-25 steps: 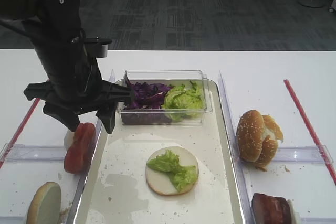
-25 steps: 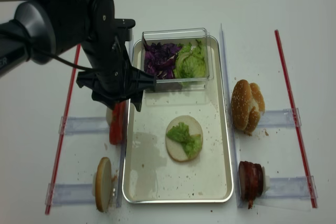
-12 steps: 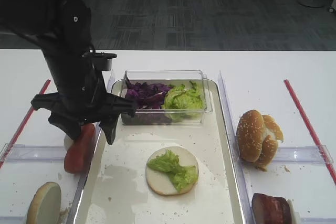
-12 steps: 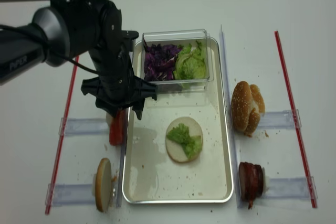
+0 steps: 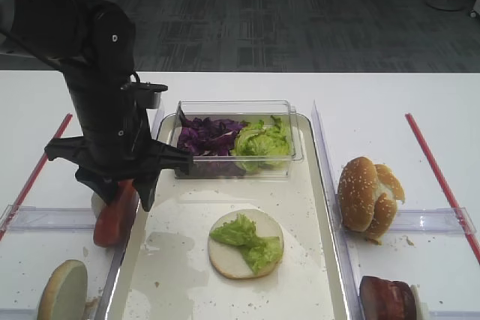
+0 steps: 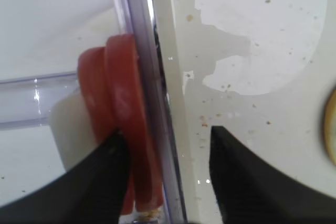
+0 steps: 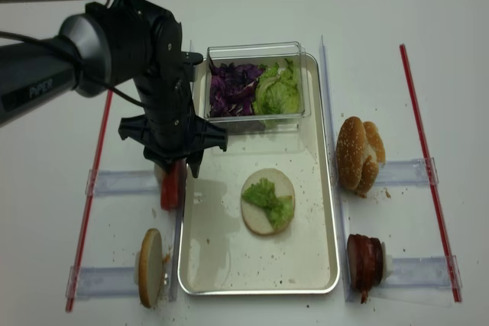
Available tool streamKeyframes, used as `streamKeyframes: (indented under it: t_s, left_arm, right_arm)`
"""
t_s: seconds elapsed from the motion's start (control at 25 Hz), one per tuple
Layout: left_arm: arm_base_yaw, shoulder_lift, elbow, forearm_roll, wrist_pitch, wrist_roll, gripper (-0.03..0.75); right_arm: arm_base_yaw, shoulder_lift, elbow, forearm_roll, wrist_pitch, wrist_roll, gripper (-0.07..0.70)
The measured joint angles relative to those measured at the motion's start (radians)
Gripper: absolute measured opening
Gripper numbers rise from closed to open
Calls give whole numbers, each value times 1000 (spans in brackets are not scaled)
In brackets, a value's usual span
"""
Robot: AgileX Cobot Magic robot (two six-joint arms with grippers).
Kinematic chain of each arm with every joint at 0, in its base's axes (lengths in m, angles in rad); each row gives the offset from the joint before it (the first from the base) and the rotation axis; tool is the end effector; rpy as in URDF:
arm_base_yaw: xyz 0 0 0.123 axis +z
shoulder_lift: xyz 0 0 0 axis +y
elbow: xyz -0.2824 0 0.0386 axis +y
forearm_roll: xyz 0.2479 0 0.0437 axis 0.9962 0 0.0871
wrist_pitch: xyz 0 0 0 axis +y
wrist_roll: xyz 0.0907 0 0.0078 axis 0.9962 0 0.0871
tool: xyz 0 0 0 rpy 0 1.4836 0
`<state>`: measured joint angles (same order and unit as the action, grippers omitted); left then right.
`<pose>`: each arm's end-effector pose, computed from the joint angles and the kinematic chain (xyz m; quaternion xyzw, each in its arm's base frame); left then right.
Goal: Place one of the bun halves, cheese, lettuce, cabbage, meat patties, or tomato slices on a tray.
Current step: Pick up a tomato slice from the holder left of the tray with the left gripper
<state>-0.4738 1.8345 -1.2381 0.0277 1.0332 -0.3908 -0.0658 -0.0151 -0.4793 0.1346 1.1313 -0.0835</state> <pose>0.3062 -0.1546 0.1915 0.0484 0.9987 0.0049 0.0179 -0.0076 0.0116 0.2664 -0.0125 0.8704 0.0305 0.4912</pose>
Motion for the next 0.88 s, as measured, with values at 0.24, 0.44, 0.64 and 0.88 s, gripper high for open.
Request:
streamKeyframes:
  t_s: [0.24,0.44,0.64,0.88]
  left_arm:
    - [0,0,0,55,13,-23,248]
    - [0,0,0,76,20,-28,159]
    - [0,0,0,79,21,-30,74]
    - [0,0,0,81,21,-30,19]
  right_arm:
    - [0,0,0,0,0,0,36]
    - [0,0,0,0,0,0,36]
    - [0,0,0,0,0,0,36]
    - [0,0,0,0,0,0,36]
